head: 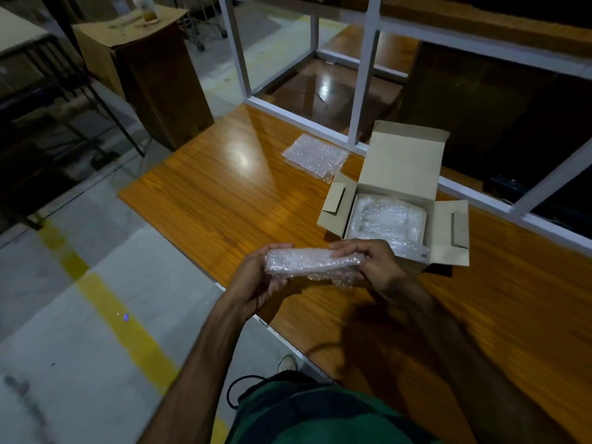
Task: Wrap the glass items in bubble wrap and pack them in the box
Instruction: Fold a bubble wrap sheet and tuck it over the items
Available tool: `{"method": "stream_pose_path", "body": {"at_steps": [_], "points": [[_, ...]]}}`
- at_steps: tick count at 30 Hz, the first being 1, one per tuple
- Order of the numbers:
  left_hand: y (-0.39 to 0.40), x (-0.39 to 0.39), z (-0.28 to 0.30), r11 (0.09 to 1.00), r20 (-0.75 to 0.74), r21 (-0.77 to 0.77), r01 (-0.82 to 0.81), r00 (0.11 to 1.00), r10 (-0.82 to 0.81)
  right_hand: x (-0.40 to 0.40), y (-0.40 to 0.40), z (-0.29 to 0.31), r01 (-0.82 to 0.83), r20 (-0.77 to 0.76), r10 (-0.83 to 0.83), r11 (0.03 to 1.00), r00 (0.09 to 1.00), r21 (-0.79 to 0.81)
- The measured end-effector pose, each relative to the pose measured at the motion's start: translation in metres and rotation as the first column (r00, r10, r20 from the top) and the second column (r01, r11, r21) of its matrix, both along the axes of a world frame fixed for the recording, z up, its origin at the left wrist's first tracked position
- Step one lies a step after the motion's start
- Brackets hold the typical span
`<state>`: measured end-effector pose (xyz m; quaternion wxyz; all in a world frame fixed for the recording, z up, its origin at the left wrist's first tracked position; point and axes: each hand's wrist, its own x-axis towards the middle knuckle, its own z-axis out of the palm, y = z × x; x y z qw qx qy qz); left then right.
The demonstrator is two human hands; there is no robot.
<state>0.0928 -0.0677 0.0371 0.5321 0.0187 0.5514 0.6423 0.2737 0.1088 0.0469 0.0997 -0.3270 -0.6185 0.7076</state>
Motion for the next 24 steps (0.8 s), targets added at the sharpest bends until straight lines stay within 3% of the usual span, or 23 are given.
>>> {"method": "stream_pose_path", "body": {"at_steps": [5, 10, 14, 20, 24], "points": [[0.014, 0.004, 0.003, 0.99, 0.11, 0.132, 0.055, 0.992, -0.069, 0.011, 0.017, -0.005, 0.004, 0.048, -0.019, 0.957, 0.999, 0.291], [0.032, 0.019, 0.008, 0.984, -0.255, 0.043, 0.175, 0.954, -0.158, 0.03, 0.021, 0.001, -0.026, 0.032, 0.016, 0.935, 0.999, 0.354], [0.049, 0.028, 0.012, 0.982, -0.402, 0.038, 0.187, 0.902, -0.157, 0.05, 0.031, 0.002, 0.021, -0.03, -0.018, 0.992, 0.999, 0.124], [0.081, 0.044, 0.03, 0.965, -0.528, 0.075, 0.251, 0.831, -0.175, 0.066, 0.045, 0.011, 0.043, 0.07, -0.073, 0.933, 0.995, 0.356], [0.109, 0.051, 0.035, 0.956, -0.572, 0.078, 0.284, 0.798, -0.19, 0.068, 0.054, 0.01, 0.161, 0.081, -0.234, 0.843, 0.969, 0.513]]}}
